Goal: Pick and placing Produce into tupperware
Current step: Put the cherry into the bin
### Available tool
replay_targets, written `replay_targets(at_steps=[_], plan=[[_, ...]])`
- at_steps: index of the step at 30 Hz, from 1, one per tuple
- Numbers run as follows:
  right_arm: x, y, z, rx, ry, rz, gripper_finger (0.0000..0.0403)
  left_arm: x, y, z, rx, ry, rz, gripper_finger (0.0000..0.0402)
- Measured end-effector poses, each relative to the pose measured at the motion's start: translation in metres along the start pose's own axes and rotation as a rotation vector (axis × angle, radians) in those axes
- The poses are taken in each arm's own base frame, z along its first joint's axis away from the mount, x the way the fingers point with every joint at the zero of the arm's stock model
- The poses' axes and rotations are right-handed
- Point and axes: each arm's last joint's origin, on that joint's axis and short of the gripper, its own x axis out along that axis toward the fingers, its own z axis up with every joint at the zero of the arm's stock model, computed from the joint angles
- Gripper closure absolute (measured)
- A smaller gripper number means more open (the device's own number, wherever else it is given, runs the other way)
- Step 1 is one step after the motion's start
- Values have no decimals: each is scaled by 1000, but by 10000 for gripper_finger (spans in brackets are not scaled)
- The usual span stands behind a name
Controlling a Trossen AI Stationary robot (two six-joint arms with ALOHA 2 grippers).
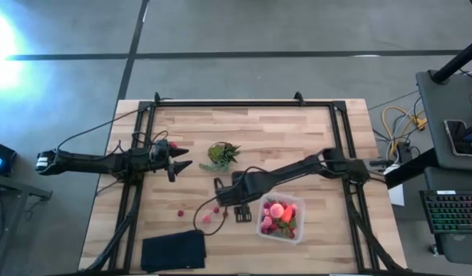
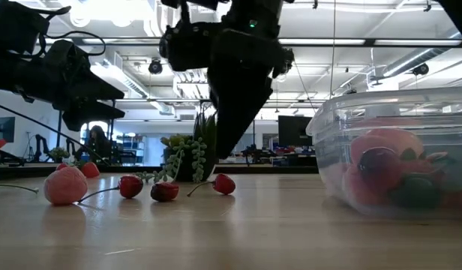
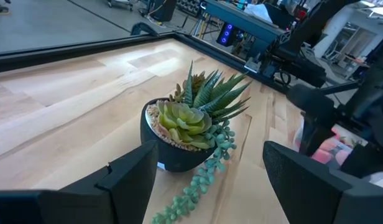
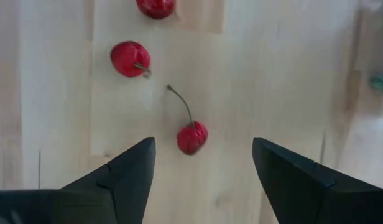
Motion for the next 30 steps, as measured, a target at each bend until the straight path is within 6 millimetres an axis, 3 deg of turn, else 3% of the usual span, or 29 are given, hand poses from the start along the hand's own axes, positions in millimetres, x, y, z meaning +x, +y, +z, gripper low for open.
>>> replay_targets(at_steps=[6,18,30], plan=[[17,3,5,-13,35,1,145,0,0,0,0,0,0,125],[27,2,-1,61,84,-16,216,0,0,0,0,1,0,125],[35,4,-1,79,70,-18,235,0,0,0,-1,-2,0,125]])
